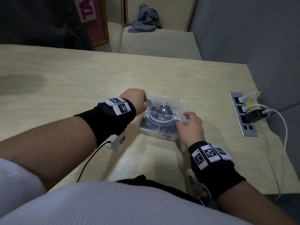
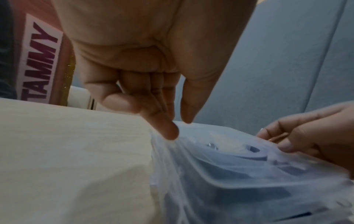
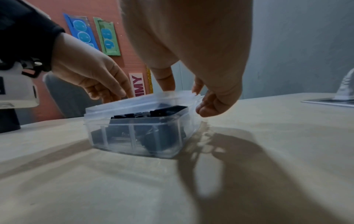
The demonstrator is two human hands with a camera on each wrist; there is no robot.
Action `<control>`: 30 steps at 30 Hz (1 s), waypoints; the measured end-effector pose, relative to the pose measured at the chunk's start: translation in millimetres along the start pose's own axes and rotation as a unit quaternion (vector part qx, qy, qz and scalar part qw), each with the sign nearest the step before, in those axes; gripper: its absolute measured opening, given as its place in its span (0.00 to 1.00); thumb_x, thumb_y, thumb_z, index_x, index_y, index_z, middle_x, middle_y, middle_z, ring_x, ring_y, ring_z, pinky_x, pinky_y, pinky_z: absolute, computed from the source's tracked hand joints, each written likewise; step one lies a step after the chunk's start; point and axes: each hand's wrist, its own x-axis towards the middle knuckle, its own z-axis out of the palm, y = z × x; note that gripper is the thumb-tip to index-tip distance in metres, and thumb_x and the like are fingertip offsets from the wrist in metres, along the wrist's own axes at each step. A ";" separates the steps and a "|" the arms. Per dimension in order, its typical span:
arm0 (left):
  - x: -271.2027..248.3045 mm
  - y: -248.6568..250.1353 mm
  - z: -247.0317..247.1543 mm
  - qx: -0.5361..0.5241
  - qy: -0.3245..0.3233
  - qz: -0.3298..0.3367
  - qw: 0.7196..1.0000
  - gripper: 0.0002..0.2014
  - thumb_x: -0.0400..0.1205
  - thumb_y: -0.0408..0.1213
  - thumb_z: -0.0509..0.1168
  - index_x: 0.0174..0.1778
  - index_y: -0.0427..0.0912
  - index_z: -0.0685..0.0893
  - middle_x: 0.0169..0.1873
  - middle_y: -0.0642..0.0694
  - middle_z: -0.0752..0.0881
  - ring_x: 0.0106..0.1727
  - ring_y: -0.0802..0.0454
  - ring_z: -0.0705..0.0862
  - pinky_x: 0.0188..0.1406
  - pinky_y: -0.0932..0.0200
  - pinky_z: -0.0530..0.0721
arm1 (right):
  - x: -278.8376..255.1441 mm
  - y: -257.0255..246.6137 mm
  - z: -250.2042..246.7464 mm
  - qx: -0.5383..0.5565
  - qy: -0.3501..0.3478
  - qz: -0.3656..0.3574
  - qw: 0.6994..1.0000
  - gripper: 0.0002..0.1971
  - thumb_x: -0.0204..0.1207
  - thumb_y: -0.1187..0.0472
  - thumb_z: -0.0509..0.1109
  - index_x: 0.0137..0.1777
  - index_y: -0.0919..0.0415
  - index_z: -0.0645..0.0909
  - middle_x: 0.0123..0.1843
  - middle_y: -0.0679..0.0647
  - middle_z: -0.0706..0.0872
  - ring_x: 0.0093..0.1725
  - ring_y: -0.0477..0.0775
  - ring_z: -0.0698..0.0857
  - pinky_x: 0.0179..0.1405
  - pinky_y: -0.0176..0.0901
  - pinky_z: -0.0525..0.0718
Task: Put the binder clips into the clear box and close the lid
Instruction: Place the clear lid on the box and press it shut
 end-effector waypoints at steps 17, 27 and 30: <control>2.1 -7.4 5.2 0.046 0.000 -0.040 0.998 0.19 0.83 0.46 0.59 0.62 0.36 0.82 0.56 0.39 0.87 0.59 0.39 0.84 0.53 0.51 0.81 | 3.6 -3.5 6.7 -0.005 -0.005 0.001 1.000 0.19 0.81 0.54 0.64 0.70 0.59 0.74 0.73 0.58 0.67 0.46 0.51 0.80 0.57 0.40 0.75; 9.0 -2.8 5.5 -0.068 0.045 -0.039 0.996 0.15 0.79 0.40 0.64 0.62 0.45 0.84 0.58 0.45 0.88 0.60 0.43 0.84 0.53 0.57 0.80 | 8.3 4.6 3.4 0.058 0.037 0.010 0.998 0.18 0.80 0.57 0.65 0.69 0.56 0.74 0.69 0.59 0.74 0.52 0.52 0.77 0.60 0.44 0.77; 11.5 -2.6 7.7 -0.022 0.030 -0.036 0.999 0.14 0.80 0.39 0.64 0.60 0.40 0.86 0.55 0.43 0.90 0.58 0.42 0.85 0.54 0.54 0.82 | 12.6 4.4 6.2 0.039 0.027 0.006 0.999 0.16 0.81 0.58 0.63 0.68 0.55 0.75 0.64 0.60 0.79 0.51 0.55 0.81 0.58 0.49 0.80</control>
